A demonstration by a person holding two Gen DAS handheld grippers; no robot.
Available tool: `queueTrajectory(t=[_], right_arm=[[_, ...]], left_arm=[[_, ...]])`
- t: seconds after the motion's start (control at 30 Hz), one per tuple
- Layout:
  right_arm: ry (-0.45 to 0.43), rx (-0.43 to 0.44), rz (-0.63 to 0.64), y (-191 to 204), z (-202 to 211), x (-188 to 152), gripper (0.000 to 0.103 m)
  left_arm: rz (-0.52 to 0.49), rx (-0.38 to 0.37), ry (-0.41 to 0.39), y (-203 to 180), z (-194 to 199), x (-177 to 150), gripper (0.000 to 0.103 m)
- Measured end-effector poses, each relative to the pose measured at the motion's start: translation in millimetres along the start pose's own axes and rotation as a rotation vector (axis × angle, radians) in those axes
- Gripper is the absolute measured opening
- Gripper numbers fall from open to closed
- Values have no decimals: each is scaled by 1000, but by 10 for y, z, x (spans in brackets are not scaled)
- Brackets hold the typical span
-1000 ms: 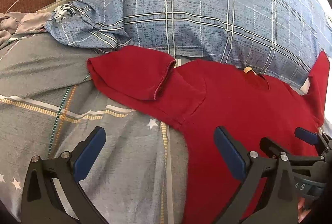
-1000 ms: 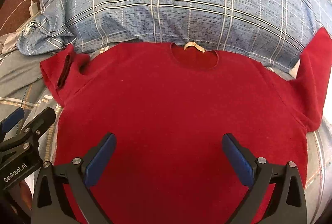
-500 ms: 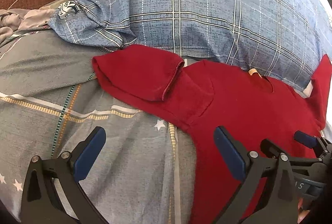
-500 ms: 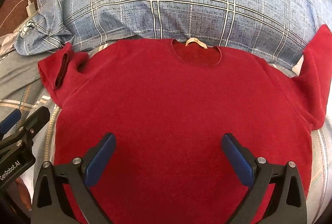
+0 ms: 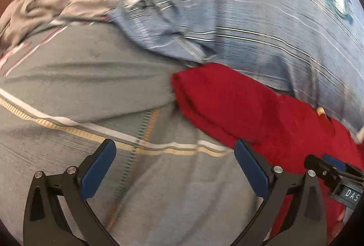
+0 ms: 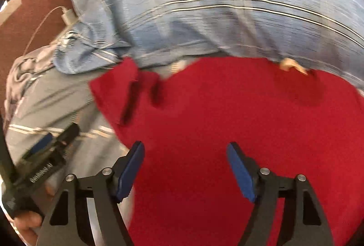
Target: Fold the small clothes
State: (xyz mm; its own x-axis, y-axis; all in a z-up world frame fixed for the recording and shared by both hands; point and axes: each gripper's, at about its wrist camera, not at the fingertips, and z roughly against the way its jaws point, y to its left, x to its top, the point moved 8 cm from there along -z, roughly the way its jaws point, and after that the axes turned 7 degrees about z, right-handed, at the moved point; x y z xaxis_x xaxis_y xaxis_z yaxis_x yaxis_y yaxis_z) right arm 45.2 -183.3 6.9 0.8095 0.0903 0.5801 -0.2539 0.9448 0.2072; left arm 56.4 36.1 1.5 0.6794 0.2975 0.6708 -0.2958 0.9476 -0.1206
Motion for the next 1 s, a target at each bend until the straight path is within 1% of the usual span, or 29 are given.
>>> queueTrajectory(t=[0.07,0.13,0.2,0.27,0.43,0.47,0.5,0.53,0.57,0.63,0.7,0.73,0.87,1.0], right_arm=[[-11,24,40,177,-72,123,74],[-9,40,68,315,-171,222,68],[2,75,75,419,-288,308,58],[21,99,68,483,-428,362,55],[49,130,49,558,-657,417,54],[50,127,56,575,-703,436,49],[48,120,63,582,-745,453,41],[45,112,68,566,-772,465,35],[38,109,71,554,-783,492,26],[27,113,68,553,-803,534,20],[11,110,73,552,-724,557,16],[-2,109,79,557,-656,575,15],[-86,124,95,512,-163,664,13],[-120,166,61,299,310,718,13]], left_arm=[[33,5,9,94,-39,20,103],[51,15,12,164,-61,40,103],[52,17,5,187,-54,67,103],[48,24,-1,207,-44,87,103],[60,21,-9,241,-22,128,103],[63,22,-13,243,-18,135,103],[63,25,-14,242,-23,136,103],[57,31,-14,236,-28,133,103],[51,35,-15,224,-26,130,103],[44,41,-18,220,-26,137,103],[45,41,-21,224,-24,148,103],[46,40,-22,228,-25,146,103],[56,42,-33,251,-32,136,103],[57,55,-43,249,-43,106,103]])
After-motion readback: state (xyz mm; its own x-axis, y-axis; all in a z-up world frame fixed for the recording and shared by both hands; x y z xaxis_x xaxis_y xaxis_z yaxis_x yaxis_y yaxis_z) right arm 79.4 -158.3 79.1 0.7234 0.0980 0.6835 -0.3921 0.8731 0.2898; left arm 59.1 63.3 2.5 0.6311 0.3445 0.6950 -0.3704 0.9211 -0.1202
